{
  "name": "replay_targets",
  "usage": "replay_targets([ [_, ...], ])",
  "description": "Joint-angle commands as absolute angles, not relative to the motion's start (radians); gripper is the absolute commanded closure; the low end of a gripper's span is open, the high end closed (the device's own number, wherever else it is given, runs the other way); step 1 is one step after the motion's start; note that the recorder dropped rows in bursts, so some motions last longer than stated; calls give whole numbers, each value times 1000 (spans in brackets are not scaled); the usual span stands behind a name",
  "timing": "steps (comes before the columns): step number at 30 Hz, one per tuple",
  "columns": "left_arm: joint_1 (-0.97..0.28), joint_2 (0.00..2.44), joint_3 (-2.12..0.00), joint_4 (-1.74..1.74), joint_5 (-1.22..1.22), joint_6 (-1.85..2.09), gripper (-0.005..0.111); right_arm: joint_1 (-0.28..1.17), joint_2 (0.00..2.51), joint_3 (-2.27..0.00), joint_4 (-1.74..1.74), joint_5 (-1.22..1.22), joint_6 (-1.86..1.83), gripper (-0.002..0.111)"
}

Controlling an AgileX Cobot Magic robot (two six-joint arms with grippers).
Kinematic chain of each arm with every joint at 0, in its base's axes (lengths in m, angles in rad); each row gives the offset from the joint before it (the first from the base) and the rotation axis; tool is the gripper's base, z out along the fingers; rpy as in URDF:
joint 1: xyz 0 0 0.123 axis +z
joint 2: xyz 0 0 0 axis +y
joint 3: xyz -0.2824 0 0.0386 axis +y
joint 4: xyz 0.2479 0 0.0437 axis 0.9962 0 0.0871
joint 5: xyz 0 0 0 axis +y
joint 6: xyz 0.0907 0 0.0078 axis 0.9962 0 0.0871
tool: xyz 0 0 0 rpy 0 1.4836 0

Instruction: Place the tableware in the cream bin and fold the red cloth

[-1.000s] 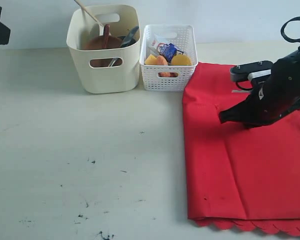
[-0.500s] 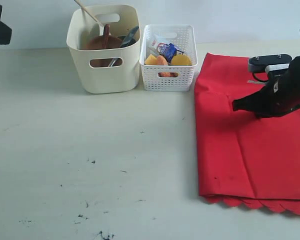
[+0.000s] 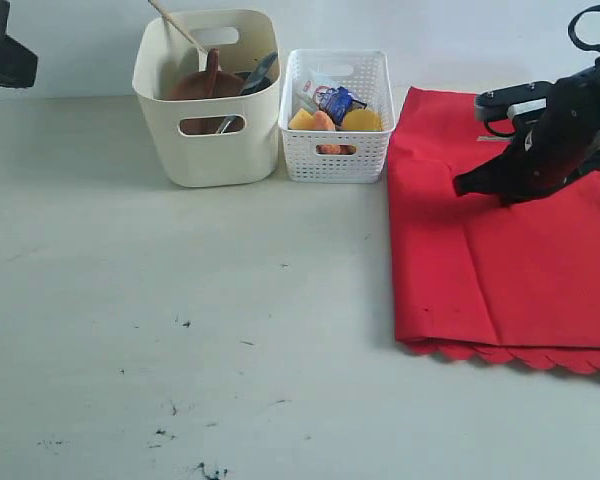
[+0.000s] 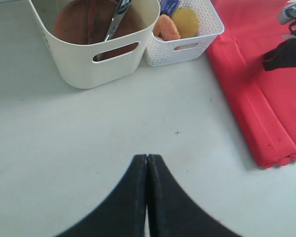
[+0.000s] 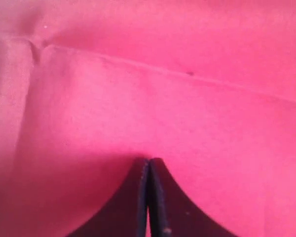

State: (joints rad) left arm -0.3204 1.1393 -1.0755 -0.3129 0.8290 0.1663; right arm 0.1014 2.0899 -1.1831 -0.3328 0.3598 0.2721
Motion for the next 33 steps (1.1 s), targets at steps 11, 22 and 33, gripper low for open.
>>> replay_targets([
  [11, -320, 1129, -1073, -381, 827, 198, 107, 93, 2293, -1484, -322, 534, 177, 108],
  [22, -320, 1129, -1073, -389, 825, 205, 107, 93, 2242, -1590, -232, 664, 122, 108],
  [33, -320, 1114, -1073, -386, 829, 205, 107, 93, 2007, -1423, -216, 656, 144, 108],
])
